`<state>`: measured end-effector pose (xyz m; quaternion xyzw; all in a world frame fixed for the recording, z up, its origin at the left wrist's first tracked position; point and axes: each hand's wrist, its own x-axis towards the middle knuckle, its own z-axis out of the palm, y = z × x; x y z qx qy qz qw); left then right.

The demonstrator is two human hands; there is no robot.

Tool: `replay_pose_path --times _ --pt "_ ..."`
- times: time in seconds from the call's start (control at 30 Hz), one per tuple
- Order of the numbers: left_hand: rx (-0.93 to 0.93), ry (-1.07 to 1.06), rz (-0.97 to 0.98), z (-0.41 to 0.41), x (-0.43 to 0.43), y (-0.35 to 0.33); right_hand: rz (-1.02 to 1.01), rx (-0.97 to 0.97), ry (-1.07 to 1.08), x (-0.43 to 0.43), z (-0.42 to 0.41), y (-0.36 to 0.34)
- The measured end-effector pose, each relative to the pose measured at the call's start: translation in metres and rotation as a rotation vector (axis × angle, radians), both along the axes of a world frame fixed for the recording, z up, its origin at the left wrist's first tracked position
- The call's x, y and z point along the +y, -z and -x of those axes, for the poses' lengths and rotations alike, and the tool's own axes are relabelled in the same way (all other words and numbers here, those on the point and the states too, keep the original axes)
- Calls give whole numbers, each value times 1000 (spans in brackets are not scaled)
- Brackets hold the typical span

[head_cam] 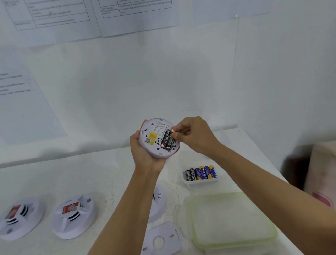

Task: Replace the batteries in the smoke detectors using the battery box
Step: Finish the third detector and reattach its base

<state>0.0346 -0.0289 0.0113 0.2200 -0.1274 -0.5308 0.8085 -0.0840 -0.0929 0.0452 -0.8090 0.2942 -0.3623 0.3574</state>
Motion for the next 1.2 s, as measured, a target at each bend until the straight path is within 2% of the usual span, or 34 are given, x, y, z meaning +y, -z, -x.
replay_pose_path --times 0.27,0.73,1.2 --pt "-27 31 -28 2 3 -5 -47 140 -81 -12 9 -15" --pt "-34 39 -35 5 3 -15 -139 75 -24 -11 5 -25" --pt "-2 50 -17 6 4 -7 -42 136 1 -4 5 -15"
